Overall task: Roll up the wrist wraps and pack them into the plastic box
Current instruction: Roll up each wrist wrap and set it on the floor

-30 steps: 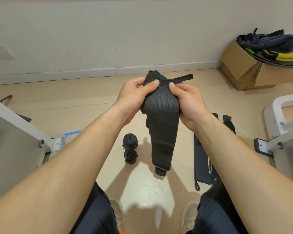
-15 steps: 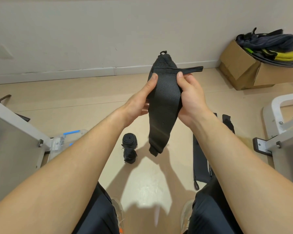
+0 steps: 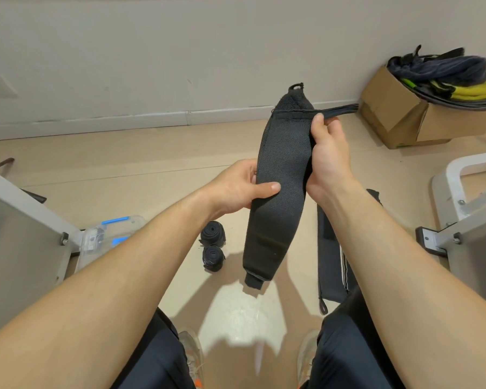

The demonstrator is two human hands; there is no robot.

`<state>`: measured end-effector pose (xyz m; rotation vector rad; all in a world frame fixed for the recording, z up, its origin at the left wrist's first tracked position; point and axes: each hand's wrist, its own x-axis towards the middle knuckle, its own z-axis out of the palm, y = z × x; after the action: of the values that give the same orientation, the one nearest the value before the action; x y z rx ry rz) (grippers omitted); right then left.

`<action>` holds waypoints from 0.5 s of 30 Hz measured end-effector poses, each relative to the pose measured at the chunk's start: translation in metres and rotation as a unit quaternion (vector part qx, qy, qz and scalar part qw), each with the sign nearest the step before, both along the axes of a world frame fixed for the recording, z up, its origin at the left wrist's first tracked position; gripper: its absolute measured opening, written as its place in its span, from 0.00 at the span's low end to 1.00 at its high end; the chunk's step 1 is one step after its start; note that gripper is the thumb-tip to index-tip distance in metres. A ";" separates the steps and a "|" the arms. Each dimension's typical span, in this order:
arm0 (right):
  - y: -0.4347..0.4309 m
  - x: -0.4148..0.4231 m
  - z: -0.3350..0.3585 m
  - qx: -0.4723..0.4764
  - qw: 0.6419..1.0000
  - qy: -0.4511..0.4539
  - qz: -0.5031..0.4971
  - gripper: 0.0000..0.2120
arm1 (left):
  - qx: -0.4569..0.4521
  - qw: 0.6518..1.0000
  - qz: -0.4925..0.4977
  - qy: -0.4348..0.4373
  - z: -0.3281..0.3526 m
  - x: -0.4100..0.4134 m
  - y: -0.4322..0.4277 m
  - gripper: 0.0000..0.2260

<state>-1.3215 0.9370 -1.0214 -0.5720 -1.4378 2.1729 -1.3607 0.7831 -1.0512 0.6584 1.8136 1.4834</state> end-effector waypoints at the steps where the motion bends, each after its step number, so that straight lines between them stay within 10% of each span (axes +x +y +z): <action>1: 0.001 0.000 0.000 0.007 1.000 0.000 0.002 0.07 | -0.001 1.000 -0.002 -0.003 0.001 0.000 0.001 0.09; 15: -0.019 0.004 0.000 0.077 0.991 0.023 0.103 0.06 | 0.158 0.958 0.239 0.024 0.029 -0.002 0.007 0.07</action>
<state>-1.3176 0.9181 -1.0213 -0.3284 -1.6861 2.1867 -1.3631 0.7899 -1.0227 0.4173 1.8749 2.1256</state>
